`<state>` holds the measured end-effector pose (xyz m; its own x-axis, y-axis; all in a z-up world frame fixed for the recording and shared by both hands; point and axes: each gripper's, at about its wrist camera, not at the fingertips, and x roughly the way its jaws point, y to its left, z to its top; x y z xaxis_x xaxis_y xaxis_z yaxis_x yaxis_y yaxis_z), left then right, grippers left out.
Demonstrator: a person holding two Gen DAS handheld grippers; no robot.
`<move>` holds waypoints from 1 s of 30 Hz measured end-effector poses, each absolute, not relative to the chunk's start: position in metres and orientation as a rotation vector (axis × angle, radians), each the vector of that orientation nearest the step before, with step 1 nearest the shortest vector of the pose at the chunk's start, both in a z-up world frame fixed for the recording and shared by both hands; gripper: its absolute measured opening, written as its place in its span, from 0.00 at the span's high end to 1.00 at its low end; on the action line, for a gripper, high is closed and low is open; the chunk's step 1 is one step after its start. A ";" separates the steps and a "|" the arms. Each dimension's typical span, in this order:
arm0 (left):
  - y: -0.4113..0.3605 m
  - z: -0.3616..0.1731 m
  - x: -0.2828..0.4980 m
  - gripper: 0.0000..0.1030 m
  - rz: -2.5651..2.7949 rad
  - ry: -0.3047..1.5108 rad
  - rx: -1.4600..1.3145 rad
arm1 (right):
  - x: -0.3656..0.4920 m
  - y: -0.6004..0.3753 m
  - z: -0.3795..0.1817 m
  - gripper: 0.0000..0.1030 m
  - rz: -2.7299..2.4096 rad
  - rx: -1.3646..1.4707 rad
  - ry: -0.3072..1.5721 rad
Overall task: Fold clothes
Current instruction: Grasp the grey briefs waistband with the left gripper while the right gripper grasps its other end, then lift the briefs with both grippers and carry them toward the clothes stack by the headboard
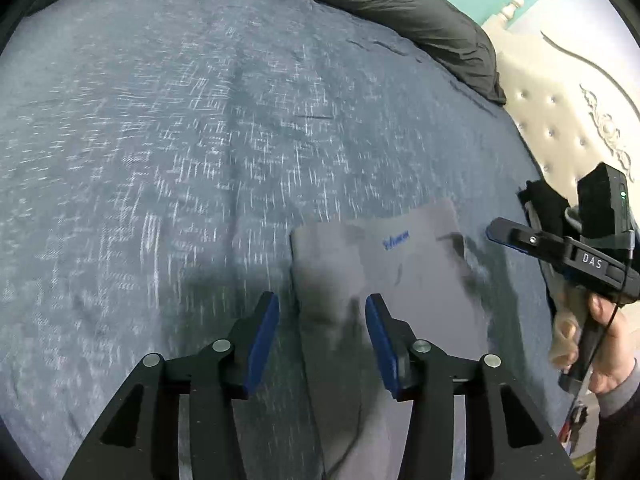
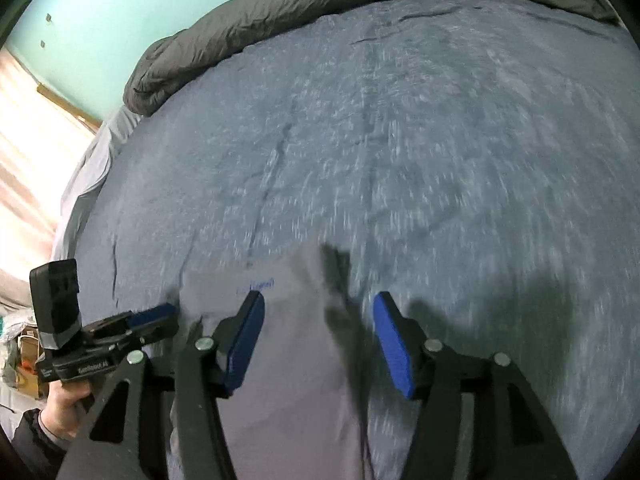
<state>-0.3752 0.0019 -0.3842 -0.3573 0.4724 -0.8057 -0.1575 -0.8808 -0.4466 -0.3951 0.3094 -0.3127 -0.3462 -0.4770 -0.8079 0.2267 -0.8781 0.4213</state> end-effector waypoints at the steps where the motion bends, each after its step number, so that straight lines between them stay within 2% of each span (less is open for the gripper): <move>1: 0.003 -0.387 -0.378 0.52 2.266 -0.427 -1.490 | -0.400 0.306 -0.316 0.44 -2.238 1.474 -0.307; 5: 0.009 -0.395 -0.392 0.52 2.258 -0.468 -1.474 | -0.414 0.296 -0.334 0.44 -2.219 1.527 -0.185; 9: 0.011 -0.396 -0.397 0.53 2.254 -0.489 -1.456 | -0.420 0.293 -0.345 0.44 -2.194 1.503 -0.214; 11: 0.013 -0.394 -0.396 0.58 2.253 -0.478 -1.447 | -0.422 0.289 -0.349 0.47 -2.182 1.505 -0.201; 12: 0.014 -0.393 -0.396 0.68 2.253 -0.472 -1.442 | -0.423 0.287 -0.352 0.52 -2.177 1.512 -0.184; 13: 0.015 -0.392 -0.396 0.73 2.253 -0.467 -1.438 | -0.423 0.288 -0.353 0.53 -2.178 1.505 -0.197; 14: 0.016 -0.390 -0.395 0.76 2.252 -0.462 -1.433 | -0.423 0.290 -0.354 0.60 -2.179 1.496 -0.213; 15: 0.017 -0.389 -0.395 0.82 2.252 -0.456 -1.429 | -0.423 0.292 -0.354 0.78 -2.179 1.487 -0.229; 16: 0.018 -0.388 -0.395 0.84 2.252 -0.451 -1.424 | -0.423 0.293 -0.354 0.87 -2.180 1.482 -0.233; 18: 0.020 -0.386 -0.394 0.90 2.251 -0.440 -1.415 | -0.420 0.295 -0.353 0.94 -2.174 1.464 -0.224; 23: 0.029 -0.358 -0.383 0.93 2.283 -0.358 -1.353 | -0.402 0.291 -0.333 0.96 -2.162 1.368 -0.176; 30: 0.038 -0.290 -0.351 0.94 2.330 -0.285 -1.230 | -0.364 0.313 -0.278 0.97 -2.240 1.166 -0.218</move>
